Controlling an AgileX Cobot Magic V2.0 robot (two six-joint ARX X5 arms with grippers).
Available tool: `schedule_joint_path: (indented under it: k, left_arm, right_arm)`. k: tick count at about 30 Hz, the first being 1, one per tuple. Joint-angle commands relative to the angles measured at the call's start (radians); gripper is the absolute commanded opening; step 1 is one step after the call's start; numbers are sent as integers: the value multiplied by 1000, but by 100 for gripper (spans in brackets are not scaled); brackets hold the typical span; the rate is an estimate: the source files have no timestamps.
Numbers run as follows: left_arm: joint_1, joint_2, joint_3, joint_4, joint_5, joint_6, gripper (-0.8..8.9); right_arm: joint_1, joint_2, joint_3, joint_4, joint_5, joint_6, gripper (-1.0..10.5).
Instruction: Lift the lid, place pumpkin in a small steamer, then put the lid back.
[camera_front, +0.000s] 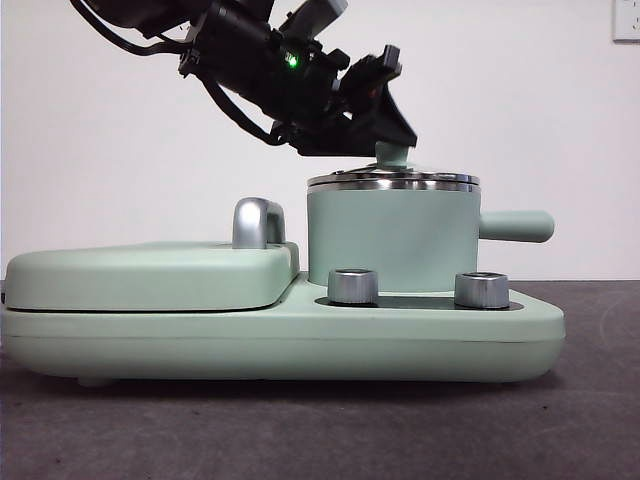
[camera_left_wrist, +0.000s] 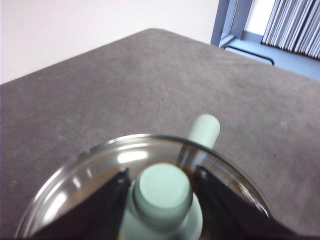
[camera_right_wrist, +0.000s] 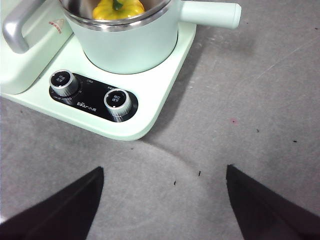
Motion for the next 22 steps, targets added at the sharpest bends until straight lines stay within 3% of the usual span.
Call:
schedule_joint_path:
  k: [1, 7, 16, 22]
  left_arm:
    - [-9, 11, 31, 16, 0, -63, 311]
    - [-8, -55, 31, -71, 0, -75, 312]
    - [35, -210, 31, -364, 26, -176, 311]
    - [101, -284, 27, -538, 63, -174, 311]
  right_arm:
    - [7, 2, 6, 7, 3, 11, 378]
    - [7, 2, 6, 8, 4, 11, 378]
    - [7, 2, 6, 8, 3, 11, 379]
    - [7, 5, 6, 10, 0, 10, 379]
